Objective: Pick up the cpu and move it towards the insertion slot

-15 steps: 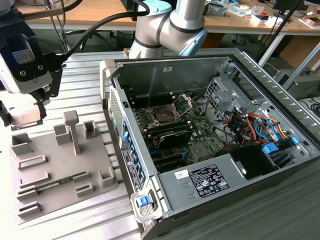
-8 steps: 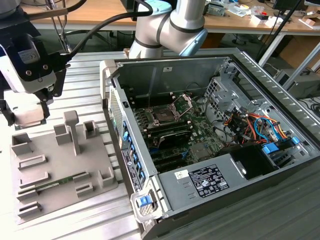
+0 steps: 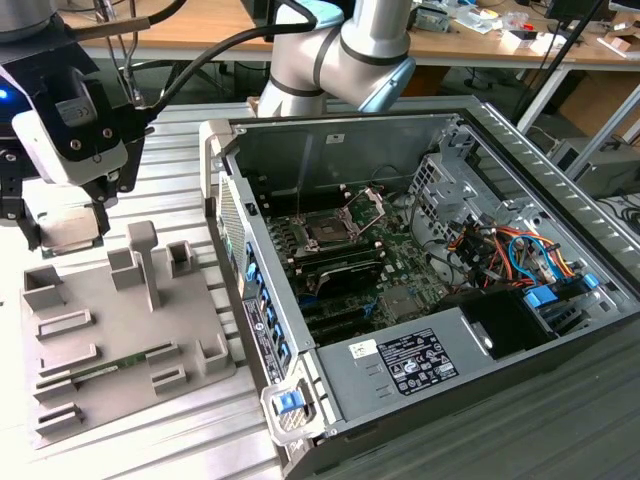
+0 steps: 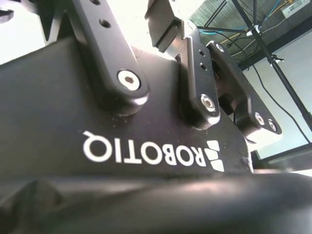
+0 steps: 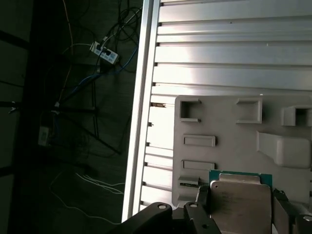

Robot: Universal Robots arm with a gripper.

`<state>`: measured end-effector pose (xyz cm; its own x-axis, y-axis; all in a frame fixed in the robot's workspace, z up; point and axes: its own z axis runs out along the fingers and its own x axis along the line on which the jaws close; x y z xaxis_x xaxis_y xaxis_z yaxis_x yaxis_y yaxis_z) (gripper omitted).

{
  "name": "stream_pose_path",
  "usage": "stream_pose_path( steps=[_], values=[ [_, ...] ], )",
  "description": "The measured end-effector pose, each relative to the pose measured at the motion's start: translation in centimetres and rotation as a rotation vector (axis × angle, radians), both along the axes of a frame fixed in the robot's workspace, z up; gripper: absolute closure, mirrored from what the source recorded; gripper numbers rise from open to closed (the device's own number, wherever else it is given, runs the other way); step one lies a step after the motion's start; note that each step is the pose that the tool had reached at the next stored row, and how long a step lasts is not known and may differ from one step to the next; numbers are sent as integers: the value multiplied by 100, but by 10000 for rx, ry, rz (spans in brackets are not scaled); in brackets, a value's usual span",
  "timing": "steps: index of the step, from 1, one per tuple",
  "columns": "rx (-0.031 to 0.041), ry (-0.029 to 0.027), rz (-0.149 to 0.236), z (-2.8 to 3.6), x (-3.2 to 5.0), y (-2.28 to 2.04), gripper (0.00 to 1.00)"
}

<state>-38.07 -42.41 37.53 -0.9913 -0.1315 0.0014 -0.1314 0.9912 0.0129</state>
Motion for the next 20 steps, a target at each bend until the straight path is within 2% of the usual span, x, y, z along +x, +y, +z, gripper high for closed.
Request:
stream_pose_path(
  steps=[6, 20],
  values=[
    [0, 0, 1, 0, 68, 0, 45],
    [0, 0, 0, 0, 170, 0, 45]
  ],
)
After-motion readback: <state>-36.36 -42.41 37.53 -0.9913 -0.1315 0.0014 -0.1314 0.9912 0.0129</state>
